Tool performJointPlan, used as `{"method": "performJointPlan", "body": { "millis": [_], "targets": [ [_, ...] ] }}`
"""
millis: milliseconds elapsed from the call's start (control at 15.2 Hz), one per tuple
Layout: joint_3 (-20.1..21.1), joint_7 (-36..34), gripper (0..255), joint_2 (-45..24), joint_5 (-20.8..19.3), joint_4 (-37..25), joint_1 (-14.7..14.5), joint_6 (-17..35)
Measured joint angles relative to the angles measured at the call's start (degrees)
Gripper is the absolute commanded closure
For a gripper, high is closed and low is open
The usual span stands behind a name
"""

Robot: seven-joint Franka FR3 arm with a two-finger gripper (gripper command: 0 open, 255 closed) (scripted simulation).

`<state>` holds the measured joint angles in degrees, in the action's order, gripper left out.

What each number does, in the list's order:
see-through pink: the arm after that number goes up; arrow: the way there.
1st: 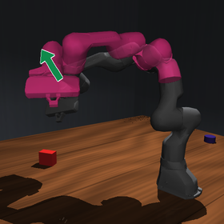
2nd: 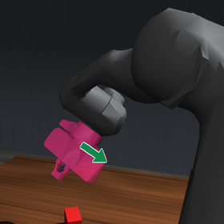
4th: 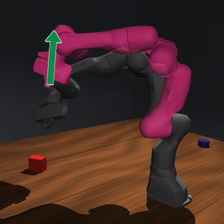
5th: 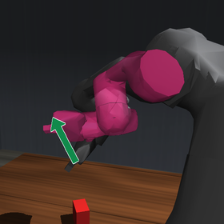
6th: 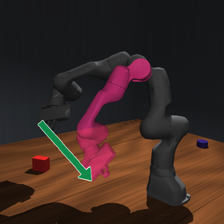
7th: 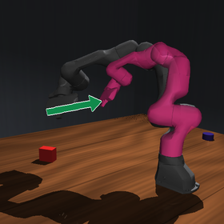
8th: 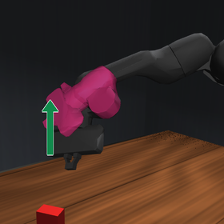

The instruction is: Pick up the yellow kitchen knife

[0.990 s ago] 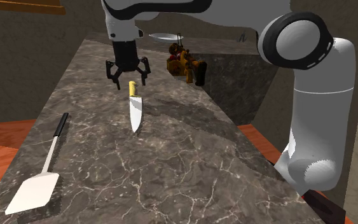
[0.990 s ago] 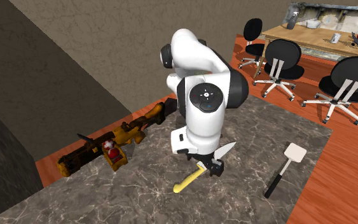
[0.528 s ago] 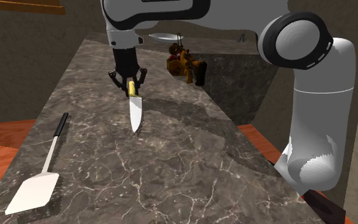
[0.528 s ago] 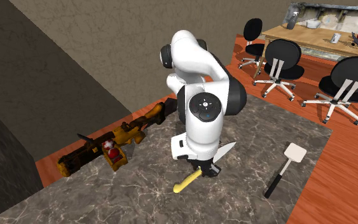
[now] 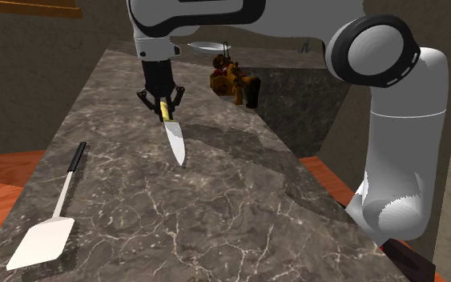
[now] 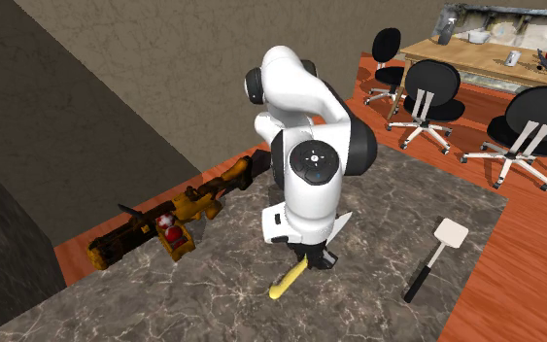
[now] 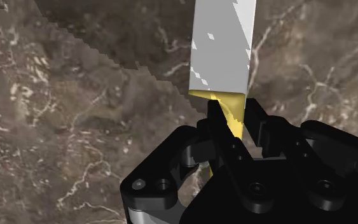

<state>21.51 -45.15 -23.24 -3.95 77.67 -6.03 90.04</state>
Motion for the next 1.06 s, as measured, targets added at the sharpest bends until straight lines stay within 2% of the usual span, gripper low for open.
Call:
{"method": "performJointPlan", "body": {
  "millis": [330, 1056],
  "targets": [
    [0.01, -0.16, 255, -0.33, -0.11, -3.23, -0.28, -3.10],
    [0.11, -0.81, 255, -3.01, -0.94, -15.71, -1.97, -12.89]
  ]
}}
